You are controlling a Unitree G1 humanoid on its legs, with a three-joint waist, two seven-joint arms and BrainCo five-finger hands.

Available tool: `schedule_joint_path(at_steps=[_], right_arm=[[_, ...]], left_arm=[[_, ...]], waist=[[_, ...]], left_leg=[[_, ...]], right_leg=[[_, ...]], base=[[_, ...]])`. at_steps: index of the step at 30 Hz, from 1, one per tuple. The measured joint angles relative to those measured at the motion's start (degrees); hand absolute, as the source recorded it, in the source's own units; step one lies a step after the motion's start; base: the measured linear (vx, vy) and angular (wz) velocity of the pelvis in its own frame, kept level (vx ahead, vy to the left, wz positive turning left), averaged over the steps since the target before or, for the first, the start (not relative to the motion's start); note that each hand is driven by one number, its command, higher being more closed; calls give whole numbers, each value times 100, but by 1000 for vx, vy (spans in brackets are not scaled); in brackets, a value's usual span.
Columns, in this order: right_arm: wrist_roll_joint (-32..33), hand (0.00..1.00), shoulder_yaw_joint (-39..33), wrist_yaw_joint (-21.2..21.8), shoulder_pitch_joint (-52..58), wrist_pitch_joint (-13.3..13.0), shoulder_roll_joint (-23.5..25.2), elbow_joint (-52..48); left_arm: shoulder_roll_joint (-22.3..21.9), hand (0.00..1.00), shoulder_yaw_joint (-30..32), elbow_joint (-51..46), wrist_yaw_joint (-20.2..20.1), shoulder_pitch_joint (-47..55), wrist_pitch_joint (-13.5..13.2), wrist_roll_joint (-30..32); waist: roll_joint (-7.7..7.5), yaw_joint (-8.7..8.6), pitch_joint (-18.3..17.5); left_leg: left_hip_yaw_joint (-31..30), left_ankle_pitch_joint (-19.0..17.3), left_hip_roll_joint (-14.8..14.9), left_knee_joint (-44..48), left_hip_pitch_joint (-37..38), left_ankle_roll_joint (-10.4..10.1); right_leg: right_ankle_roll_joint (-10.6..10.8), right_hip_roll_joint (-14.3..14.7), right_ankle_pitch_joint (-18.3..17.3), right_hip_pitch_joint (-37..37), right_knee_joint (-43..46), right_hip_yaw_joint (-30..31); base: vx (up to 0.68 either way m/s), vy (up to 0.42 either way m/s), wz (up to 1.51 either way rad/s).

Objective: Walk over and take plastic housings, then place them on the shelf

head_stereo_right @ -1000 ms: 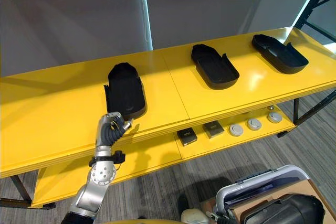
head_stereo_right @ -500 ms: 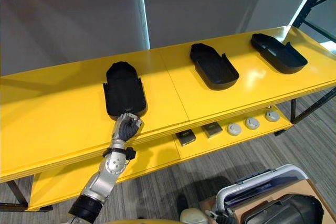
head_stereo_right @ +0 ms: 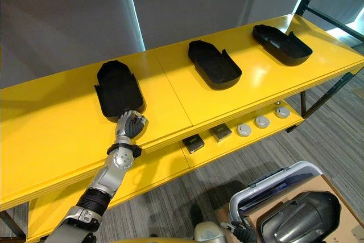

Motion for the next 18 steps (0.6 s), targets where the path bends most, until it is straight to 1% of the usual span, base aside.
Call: schedule_joint_path(at_steps=[4,6,7,9,10,11,13,14,15,16,18], right_arm=[[-18,0,-13,-4,0,1,5,3],[-17,0,-31,-5,1,3,9,6],[-16,0,-59,-9,-1,8,15,10],[-15,0,-109,-12,-4,9,19,11],[-13,0,-133,-15,-7,9,26,21],[-12,0,-149,-17,-16,21,18,67],[-11,0,-151,-20,-26,73,11,92],[-11,0,-149,-17,-53,73,-9,178],[-11,0,-149,-17,-49,89,-19,190],[-11,0,-147,-15,-51,98,-24,201],[-10,0,-149,-8,-50,129,-42,223]], left_arm=[[-5,100,0,-43,3,2,-2,-25],[-16,100,2,-336,6,51,-3,-45],[-22,100,3,-780,11,124,-19,-181],[-34,100,4,-1324,14,218,-54,-353],[-43,100,12,-1673,16,257,-125,-483],[-38,100,41,-2252,24,379,-311,-720],[-42,100,170,-2773,38,563,-540,-983],[-77,100,353,-3109,71,679,-690,-1166],[-112,100,589,-3388,132,769,-819,-1333],[-142,100,769,-3526,162,854,-906,-1498],[-235,100,1706,-3884,408,1227,-1119,-2062]], waist=[[2,5,1],[8,18,5],[23,25,14],[50,22,29],[65,20,37],[74,40,41],[73,57,40],[76,99,33],[77,182,35],[78,205,35],[87,266,32]], left_leg=[[-5,2,-7,-8,4,3],[-22,3,-13,-9,9,4],[-46,3,-19,-9,42,5],[-105,4,-35,-6,74,6],[-164,6,-49,-1,75,9],[-206,7,-58,11,107,9],[-262,4,-63,11,112,10],[-311,-28,-67,19,96,18],[-340,-40,-68,14,55,10],[-352,-43,-64,18,49,17],[-438,-29,-43,19,51,5]], right_leg=[[0,-9,1,9,1,-13],[0,-17,1,23,2,-29],[3,-27,-2,67,2,-53],[11,-52,-8,129,1,-113],[14,-72,-10,156,1,-165],[22,-92,-16,223,0,-223],[34,-100,-31,294,0,-250],[54,-104,-53,295,-1,-275],[87,-109,-84,283,-1,-297],[86,-108,-84,284,0,-308],[66,-91,-95,322,2,-347]], base=[[0,3,1],[-4,15,6],[-8,13,11],[-10,16,15],[-29,25,24],[-33,20,23],[-63,17,15],[-91,2,13],[-79,-9,11],[-58,-20,12],[-31,-24,14]])
